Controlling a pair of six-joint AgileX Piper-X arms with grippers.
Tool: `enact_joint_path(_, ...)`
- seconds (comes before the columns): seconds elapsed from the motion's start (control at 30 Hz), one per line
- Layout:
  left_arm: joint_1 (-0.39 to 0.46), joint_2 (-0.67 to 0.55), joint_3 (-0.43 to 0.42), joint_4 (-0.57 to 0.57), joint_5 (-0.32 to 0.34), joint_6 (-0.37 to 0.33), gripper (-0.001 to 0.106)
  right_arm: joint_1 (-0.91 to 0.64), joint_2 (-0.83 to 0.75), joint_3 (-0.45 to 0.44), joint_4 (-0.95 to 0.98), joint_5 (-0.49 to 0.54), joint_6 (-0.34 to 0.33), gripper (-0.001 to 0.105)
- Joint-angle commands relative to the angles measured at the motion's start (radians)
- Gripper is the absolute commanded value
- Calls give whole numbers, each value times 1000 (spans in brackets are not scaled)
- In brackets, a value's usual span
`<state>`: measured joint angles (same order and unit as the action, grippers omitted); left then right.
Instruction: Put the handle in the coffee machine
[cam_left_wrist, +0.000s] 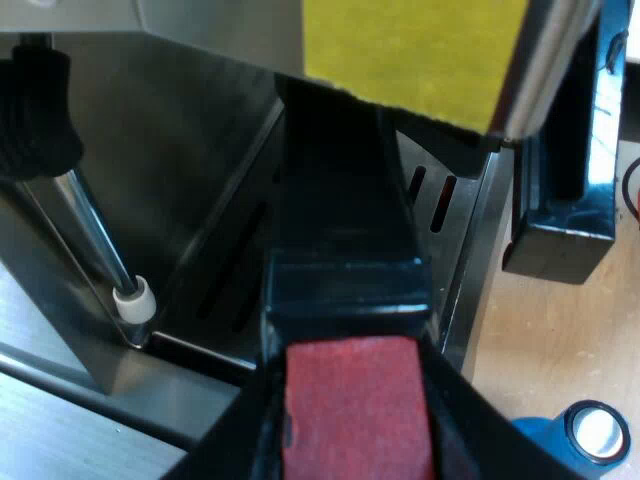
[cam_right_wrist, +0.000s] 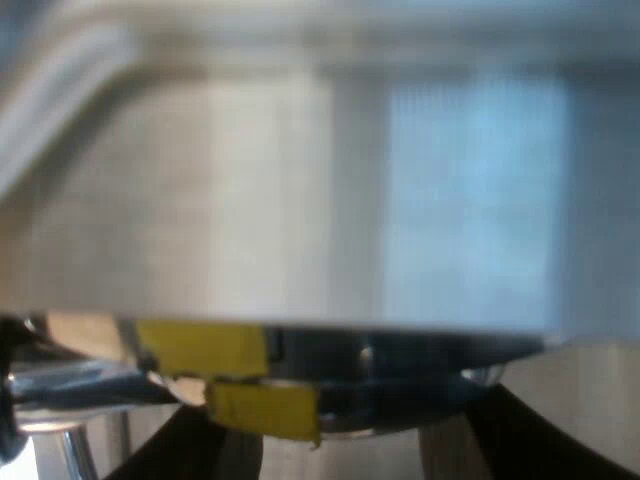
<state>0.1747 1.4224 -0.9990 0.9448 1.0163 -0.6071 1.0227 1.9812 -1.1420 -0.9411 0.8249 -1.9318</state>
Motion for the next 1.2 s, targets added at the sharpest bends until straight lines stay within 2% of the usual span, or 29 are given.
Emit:
enact_joint_path(0.03, -9, -31, -16, -13, 165, 4, 27, 6, -13, -11, -49, -26, -21, 39)
enact_joint_path(0.37, -9, -31, -16, -2, 165, -4, 54, 4, -13, -11, -49, -29, -21, 39)
enact_joint_path(0.83, -9, -31, -16, 11, 163, -24, 55, 4, -13, -11, -49, -29, -21, 39)
enact_joint_path(0.9, -9, -31, -16, 17, 149, -24, 55, 4, -13, -11, -49, -29, -21, 39)
enact_joint_path(1.03, -9, -31, -16, 25, 78, -24, 64, -1, -13, -11, -49, -29, -21, 39)
enact_joint_path(1.2, -9, -31, -16, 25, 77, -24, 65, -6, -13, -11, -49, -29, -21, 39)
